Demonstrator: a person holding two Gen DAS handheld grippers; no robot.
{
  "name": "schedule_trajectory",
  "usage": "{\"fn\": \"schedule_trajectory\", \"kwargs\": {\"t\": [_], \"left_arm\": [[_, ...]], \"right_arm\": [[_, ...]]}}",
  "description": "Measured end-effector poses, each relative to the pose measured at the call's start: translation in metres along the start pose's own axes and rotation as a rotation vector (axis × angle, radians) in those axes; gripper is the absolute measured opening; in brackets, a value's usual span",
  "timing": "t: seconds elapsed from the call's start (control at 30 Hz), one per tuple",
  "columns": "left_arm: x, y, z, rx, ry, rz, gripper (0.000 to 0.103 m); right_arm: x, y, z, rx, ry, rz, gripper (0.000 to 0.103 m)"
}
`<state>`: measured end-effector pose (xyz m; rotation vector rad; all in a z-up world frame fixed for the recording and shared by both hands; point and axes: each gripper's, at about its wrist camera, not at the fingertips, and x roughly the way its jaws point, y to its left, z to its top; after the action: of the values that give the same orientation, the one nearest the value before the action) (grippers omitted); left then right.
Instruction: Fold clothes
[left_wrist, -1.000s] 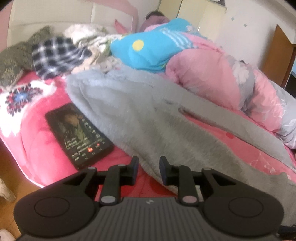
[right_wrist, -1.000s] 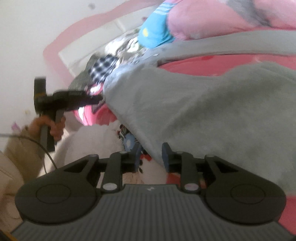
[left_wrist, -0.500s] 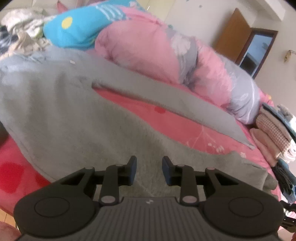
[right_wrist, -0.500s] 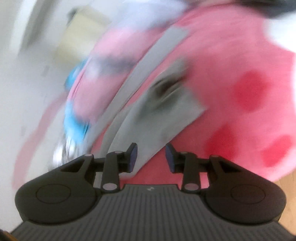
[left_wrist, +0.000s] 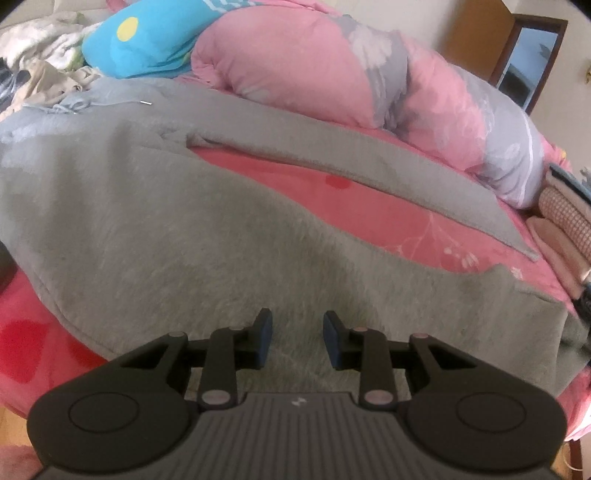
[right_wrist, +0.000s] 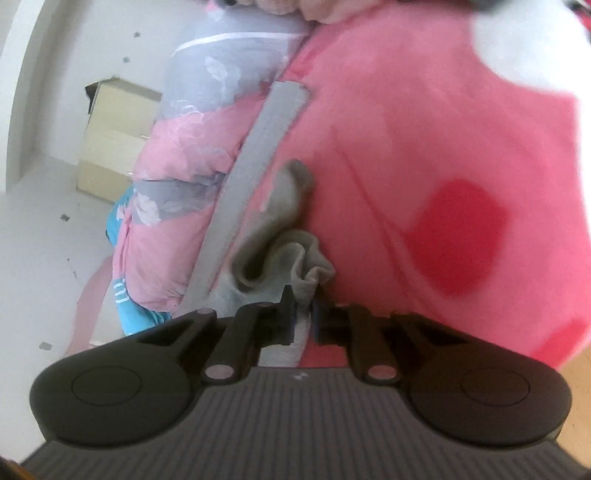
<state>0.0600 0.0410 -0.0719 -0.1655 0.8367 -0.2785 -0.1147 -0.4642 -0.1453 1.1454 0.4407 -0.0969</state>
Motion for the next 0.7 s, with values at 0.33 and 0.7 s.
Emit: {"fn": "schedule_trajectory", "kwargs": {"t": [0.33,0.7], "left_arm": [[-0.002,-0.003,-0.002,0.023,-0.005,0.014,0.031],[-0.005,-0.003,-0.004,0.033,-0.014,0.011,0.031]], "right_arm": [[-0.067,0.051,0.013,-0.157,-0.118,0.046,0.006],[-0.077,-0.008,-0.022,0.014,-0.093,-0.052,0.006]]}}
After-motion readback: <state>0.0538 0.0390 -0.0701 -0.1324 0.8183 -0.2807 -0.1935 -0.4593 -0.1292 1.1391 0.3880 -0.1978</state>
